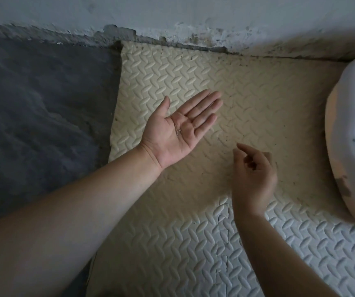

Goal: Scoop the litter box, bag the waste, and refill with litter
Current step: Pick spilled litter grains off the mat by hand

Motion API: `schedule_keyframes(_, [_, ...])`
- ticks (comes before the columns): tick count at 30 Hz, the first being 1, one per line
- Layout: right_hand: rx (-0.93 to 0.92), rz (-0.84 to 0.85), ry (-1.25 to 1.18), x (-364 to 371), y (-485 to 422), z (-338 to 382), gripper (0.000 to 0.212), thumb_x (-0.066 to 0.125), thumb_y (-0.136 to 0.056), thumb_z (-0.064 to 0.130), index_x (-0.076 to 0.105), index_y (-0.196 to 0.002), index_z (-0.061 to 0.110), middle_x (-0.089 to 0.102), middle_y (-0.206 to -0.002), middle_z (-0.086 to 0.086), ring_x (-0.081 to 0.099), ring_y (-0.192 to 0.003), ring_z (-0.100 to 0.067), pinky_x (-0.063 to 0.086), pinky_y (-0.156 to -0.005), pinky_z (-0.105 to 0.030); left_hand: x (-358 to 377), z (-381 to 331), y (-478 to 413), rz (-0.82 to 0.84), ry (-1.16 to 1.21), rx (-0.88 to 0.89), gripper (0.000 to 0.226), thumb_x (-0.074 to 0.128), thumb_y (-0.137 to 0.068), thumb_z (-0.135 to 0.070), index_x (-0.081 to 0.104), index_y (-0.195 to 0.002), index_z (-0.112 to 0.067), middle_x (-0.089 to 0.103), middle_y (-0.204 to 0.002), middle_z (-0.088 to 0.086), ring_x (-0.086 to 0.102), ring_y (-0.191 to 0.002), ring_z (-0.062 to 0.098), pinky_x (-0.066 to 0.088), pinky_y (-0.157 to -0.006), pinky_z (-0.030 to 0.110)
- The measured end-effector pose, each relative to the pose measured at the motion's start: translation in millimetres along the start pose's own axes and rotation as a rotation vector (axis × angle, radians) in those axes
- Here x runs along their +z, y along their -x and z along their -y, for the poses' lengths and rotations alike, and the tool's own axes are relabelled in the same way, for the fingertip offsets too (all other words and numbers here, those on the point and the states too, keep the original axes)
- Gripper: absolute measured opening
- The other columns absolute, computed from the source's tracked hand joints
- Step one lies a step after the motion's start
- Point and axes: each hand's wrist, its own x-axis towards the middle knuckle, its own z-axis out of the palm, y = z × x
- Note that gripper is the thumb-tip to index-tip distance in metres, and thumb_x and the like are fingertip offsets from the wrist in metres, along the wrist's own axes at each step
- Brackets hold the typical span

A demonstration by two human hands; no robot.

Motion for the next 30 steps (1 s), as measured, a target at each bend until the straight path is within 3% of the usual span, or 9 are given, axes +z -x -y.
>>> schedule_keyframes(7, [-0.153, 0.134, 0.27, -7, 2, -29, 0.025, 0.075, -0.079, 0.036, 0.075, -0.102, 0.03, 0.052, -0.084, 0.011, 0.042, -0.09, -0.007, 0.046, -0.087, -0.042, -7, -1, 1, -0.034, -0.037, 0.004, 0.079, 0.011, -0.097, -0.057, 0.042, -0.136, 0.004, 0.044, -0.145, 0.015, 0.037, -0.137, 0.026, 0.028, -0.114, 0.037])
schedule_keyframes(15, [-0.017, 0.005, 0.258, 8, -4, -16, 0.011, 0.074, -0.075, 0.042, 0.075, -0.084, 0.035, 0.055, -0.077, 0.014, 0.048, -0.087, -0.01, 0.046, -0.084, -0.044, -5, 1, -1, -0.038, -0.05, 0.001, 0.08, 0.011, -0.097, -0.058, 0.043, -0.136, 0.003, 0.044, -0.145, 0.015, 0.039, -0.136, 0.026, 0.031, -0.112, 0.037])
schedule_keyframes(19, [0.024, 0.019, 0.284, 14, -6, -15, 0.012, 0.07, -0.08, 0.04, 0.074, -0.087, 0.031, 0.058, -0.082, 0.013, 0.048, -0.091, -0.013, 0.044, -0.088, -0.046, -5, -1, 0, -0.031, -0.045, 0.0, 0.079, 0.011, -0.097, -0.058, 0.042, -0.137, 0.003, 0.043, -0.145, 0.015, 0.038, -0.136, 0.026, 0.03, -0.113, 0.037])
schedule_keyframes(25, [-0.235, 0.166, 0.491, 13, -14, -16, 0.016, 0.062, -0.089, 0.029, 0.071, -0.093, 0.016, 0.062, -0.093, 0.001, 0.051, -0.093, -0.021, 0.031, -0.085, -0.032, -8, -1, 1, -0.03, -0.054, -0.003, 0.08, 0.01, -0.096, -0.059, 0.042, -0.137, 0.002, 0.043, -0.145, 0.014, 0.038, -0.137, 0.025, 0.028, -0.114, 0.036])
schedule_keyframes(30, [-0.179, 0.128, 0.314, 14, -29, -10, 0.012, 0.062, -0.089, 0.025, 0.069, -0.09, 0.015, 0.06, -0.089, 0.003, 0.053, -0.09, -0.019, 0.045, -0.089, -0.043, -8, -2, 1, -0.034, -0.063, 0.002, 0.08, 0.01, -0.096, -0.059, 0.042, -0.136, 0.003, 0.045, -0.144, 0.015, 0.039, -0.136, 0.026, 0.031, -0.113, 0.036])
